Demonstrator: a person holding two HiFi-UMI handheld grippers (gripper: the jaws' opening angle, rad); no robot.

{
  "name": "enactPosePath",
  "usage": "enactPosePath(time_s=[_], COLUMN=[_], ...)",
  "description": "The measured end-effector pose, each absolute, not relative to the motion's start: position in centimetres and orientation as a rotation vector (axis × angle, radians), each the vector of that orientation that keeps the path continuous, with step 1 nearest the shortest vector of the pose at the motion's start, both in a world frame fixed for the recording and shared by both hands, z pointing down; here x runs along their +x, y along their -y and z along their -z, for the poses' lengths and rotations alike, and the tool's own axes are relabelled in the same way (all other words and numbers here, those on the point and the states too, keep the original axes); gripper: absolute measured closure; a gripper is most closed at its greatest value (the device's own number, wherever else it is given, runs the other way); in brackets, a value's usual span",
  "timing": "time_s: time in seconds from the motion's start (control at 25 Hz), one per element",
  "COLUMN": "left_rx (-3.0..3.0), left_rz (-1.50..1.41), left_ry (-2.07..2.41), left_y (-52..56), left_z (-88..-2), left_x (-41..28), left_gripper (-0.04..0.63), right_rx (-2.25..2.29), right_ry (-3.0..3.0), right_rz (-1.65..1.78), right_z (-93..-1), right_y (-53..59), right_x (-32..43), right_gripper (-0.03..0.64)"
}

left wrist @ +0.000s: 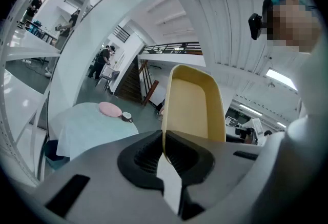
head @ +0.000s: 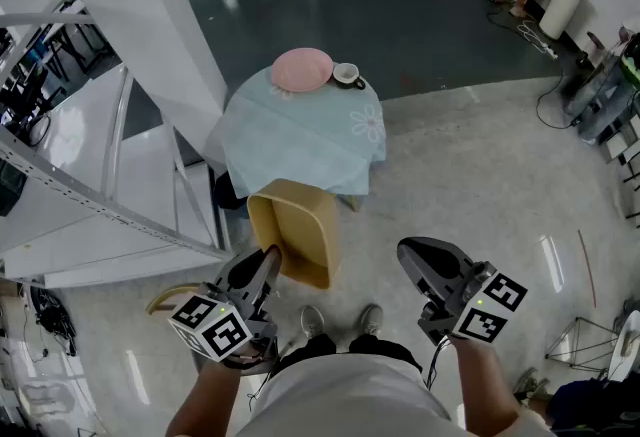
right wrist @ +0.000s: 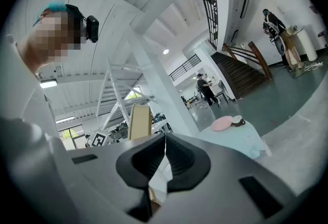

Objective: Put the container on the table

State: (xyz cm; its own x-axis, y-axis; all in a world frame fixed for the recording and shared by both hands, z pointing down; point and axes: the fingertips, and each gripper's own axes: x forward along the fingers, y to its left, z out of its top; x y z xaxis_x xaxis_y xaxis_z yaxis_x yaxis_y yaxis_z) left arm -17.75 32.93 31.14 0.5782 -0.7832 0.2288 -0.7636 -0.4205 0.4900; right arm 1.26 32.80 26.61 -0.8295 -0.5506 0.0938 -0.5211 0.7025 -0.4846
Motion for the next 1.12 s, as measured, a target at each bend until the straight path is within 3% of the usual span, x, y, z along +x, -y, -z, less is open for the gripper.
enactPosePath(time_s=[1.12], left_rx=[2.239], left_rz=[0.029], left_ry=[1.278], left_y=[-32.0], left_z=[-31.1], left_x=[-16.2], left_gripper=[0.563], right_rx=[-0.906], right_ry=[-2.867], right_rz=[0.822], right_z=[-27.9], right_y=[-30.4], right_x=[2.7], right_gripper=[0.591])
